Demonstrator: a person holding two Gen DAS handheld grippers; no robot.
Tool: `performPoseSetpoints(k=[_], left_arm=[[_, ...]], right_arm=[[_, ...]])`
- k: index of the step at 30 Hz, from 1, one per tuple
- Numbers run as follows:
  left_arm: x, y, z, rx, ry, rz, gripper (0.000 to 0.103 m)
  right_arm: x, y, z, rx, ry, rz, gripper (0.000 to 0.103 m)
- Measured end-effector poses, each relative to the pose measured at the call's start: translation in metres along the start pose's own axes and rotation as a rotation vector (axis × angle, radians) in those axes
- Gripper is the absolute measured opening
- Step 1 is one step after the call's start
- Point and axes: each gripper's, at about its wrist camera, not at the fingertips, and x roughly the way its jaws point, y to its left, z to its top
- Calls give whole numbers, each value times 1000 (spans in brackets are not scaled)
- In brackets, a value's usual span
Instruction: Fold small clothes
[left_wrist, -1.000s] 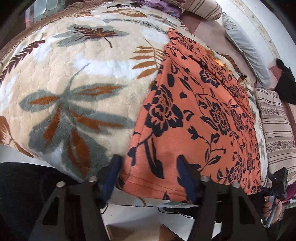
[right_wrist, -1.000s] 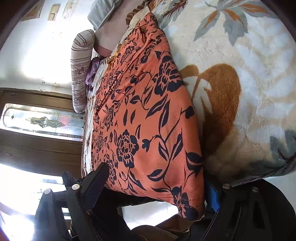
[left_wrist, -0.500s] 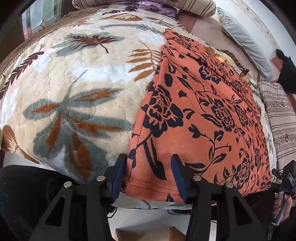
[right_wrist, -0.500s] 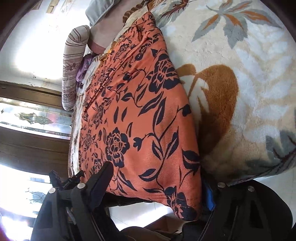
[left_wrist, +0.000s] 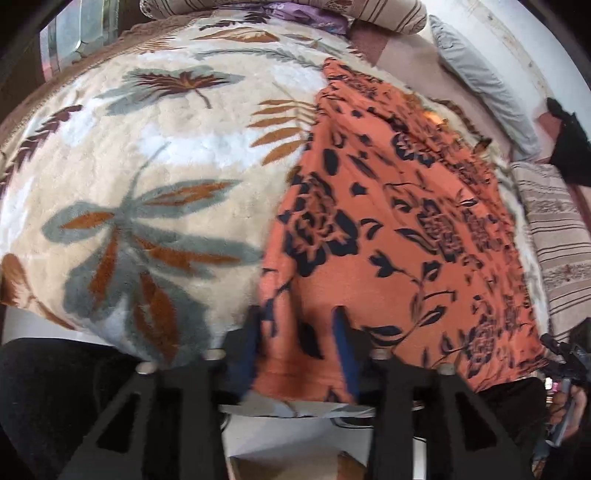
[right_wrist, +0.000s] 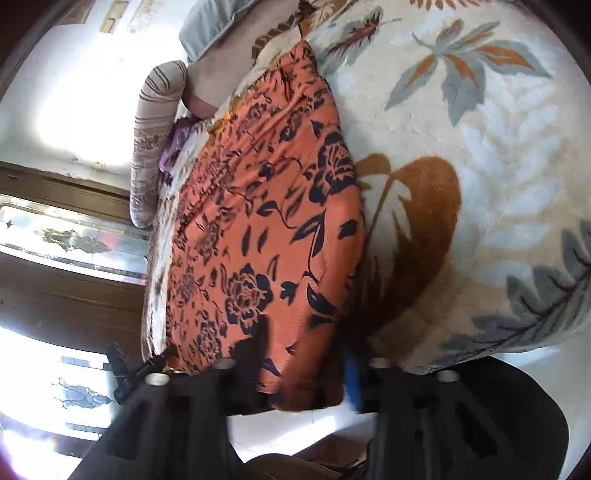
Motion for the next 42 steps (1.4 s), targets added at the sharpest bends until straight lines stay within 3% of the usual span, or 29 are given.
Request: performPoseSetpoints(k=[1, 3, 4, 5, 6, 7, 8, 11, 13, 18, 21, 22, 23, 24, 25, 26, 28, 30, 33, 36, 39, 42], left_arm=[[1, -3, 0, 8, -3, 13, 51], [4, -9, 0, 44, 3, 49, 51], [4, -11, 1, 56, 1, 67, 37], [5, -11, 3, 66, 4, 96, 15], [4, -9, 5, 56, 10, 75, 9], [0, -6, 8, 27, 17, 43, 6], [-5, -3, 10, 10, 7, 29, 6], [-38, -4, 21, -7, -80, -32, 6], [-43, -3, 25, -10, -92, -39, 6], [8, 2, 14, -30, 72, 36, 9], [4, -4, 12, -5, 34, 37, 24], [4, -6, 13, 3, 37, 21, 36], [5, -7, 13, 6, 38, 20, 37], [7, -9, 13, 12, 41, 31, 37], [8, -12, 14, 24, 43, 48, 21], [7, -13, 16, 35, 42, 53, 5], [2, -14, 20, 25, 29, 5, 5], [-5, -10, 22, 16, 8, 0, 5], [4, 4, 17, -34, 67, 0, 5], [-1, 0, 24, -6, 85, 1, 5], [-22, -18, 66, 9, 13, -78, 5], [-34, -44, 129, 32, -92, -160, 5]], right_arm=[[4, -2, 0, 2, 4, -18, 76], [12, -6, 2, 14, 20, -11, 76], [12, -5, 3, 8, 17, -12, 70], [12, -3, 4, -4, 22, -15, 44], [13, -4, 4, -16, 37, -20, 24], [13, -3, 4, -22, 45, -40, 12], [11, 1, 4, -27, 40, -46, 9], [-12, 13, 6, -48, -23, 8, 8], [-27, 15, 10, -33, -64, 58, 8], [-4, -16, 10, 68, 9, 29, 12], [7, -28, 5, 113, 31, 48, 16], [10, -28, 5, 114, 37, 45, 26], [11, -29, 5, 109, 40, 48, 28], [13, -28, 6, 103, 45, 51, 28], [14, -27, 7, 101, 50, 54, 29], [15, -24, 7, 85, 57, 54, 24], [17, -15, 7, 36, 71, 34, 7], [11, -6, 8, 23, 49, 53, 7], [3, -5, 9, 52, 6, 111, 7], [13, -16, 11, 97, 44, 109, 7], [7, -4, 36, 88, 3, 198, 7], [-8, 33, 95, 16, -103, 292, 7]])
